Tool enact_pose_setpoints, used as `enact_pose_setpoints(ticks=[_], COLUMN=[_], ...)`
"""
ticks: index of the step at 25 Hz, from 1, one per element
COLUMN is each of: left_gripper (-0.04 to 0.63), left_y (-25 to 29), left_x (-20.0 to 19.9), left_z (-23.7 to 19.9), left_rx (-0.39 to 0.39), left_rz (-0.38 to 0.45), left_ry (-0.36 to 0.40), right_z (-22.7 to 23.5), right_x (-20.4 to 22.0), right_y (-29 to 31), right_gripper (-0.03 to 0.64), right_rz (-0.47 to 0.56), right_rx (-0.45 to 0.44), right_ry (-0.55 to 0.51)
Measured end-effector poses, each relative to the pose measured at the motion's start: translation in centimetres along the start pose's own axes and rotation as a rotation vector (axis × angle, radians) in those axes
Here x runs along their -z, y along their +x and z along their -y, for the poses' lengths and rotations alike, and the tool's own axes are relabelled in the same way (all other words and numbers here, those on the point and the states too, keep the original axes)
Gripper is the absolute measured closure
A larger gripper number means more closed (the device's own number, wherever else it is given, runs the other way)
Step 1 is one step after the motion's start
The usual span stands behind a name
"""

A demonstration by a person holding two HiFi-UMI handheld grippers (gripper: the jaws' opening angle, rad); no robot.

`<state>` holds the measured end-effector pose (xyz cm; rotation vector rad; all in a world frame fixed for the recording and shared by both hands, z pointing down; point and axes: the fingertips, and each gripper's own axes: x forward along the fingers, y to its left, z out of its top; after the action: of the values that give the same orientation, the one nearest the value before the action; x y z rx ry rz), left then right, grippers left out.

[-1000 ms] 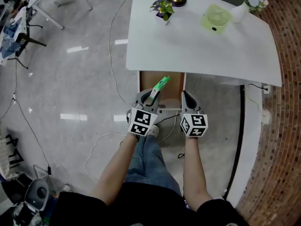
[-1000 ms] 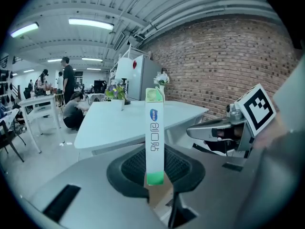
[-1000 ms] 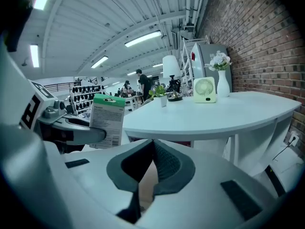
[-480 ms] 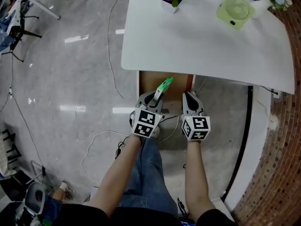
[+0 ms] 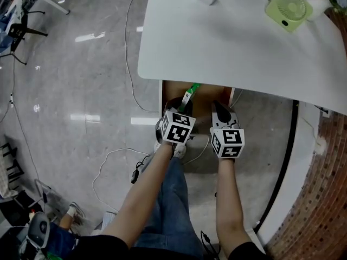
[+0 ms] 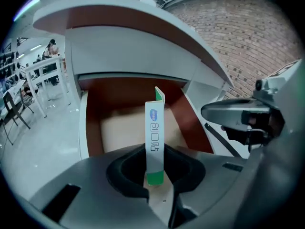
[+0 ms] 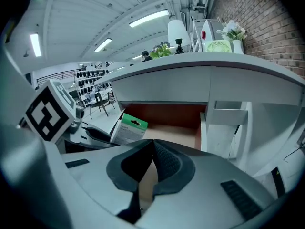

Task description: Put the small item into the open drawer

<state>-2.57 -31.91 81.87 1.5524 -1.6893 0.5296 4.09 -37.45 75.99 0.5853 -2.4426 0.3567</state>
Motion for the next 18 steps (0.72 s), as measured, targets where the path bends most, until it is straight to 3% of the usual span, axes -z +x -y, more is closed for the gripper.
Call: enact_pose_setpoints(ticks=[8, 18], left_gripper=[0.503, 0.497], left_y=[3.8, 6.4], left_x=[1.6, 3.2], left_z=[-0.2, 0.1], left_rx=[0.005, 0.033], left_rz=[-0.118, -0.199], left_ry=[-0.032, -0.032], right_z=[0.3, 0.7], right_x=[0.7, 0.6], right_y=[0.5, 0.8], right_gripper=[0.614, 0.614], right_rz=[-0.013, -0.007], right_rx=[-0.002, 0.001], right_ry=[-0.009, -0.009])
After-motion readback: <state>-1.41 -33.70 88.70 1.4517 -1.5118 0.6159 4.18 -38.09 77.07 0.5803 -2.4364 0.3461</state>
